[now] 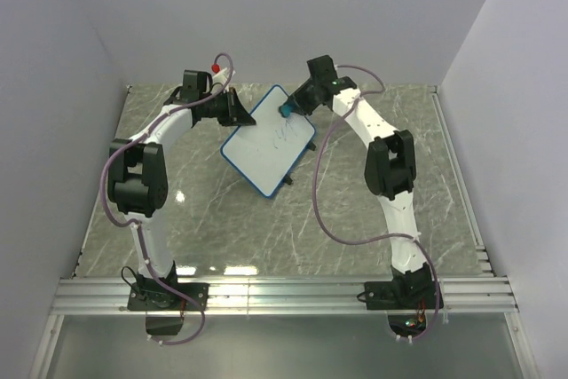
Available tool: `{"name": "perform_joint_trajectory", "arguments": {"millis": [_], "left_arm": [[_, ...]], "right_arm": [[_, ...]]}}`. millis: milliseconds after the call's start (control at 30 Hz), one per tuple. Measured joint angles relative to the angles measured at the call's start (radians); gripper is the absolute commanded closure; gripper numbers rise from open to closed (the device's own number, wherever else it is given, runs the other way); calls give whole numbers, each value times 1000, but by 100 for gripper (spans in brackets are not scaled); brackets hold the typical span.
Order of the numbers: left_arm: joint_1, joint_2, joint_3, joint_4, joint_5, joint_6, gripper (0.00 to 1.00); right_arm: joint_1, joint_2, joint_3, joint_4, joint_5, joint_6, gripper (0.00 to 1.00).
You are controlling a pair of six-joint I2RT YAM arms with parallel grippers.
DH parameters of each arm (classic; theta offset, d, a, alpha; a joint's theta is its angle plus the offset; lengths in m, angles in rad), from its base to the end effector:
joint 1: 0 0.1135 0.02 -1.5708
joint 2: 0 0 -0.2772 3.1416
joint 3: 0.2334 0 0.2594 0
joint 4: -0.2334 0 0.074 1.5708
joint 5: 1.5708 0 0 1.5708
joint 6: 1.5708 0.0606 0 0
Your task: Erase the whiteboard
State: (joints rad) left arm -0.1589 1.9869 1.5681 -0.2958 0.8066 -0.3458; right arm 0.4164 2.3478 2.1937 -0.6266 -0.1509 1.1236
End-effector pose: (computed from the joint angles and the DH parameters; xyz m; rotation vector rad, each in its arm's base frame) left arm 0.4617 -0.1183 0.2433 0.2255 2.2739 -1.1823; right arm 0.5159 0.2381 0.2375 0.8032 2.4067 0.8737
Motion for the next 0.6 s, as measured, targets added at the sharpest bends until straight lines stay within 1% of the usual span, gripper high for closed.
{"name": "perform_joint_trajectory", "arguments": {"millis": [133, 267, 400, 600], "left_arm": [[-1, 0, -5, -4, -2, -12, 100], [0, 0, -5, -13, -5, -17, 100], [0, 0, -5, -15, -4, -16, 100], [0, 0, -3, -16, -6, -13, 100]], "right_arm": [[-33, 23, 0, 19, -3, 36, 100], [-18, 8, -35, 55, 29, 35, 100], [19, -80, -195, 138, 60, 39, 100], [167, -274, -520, 233, 64, 77, 100]]}}
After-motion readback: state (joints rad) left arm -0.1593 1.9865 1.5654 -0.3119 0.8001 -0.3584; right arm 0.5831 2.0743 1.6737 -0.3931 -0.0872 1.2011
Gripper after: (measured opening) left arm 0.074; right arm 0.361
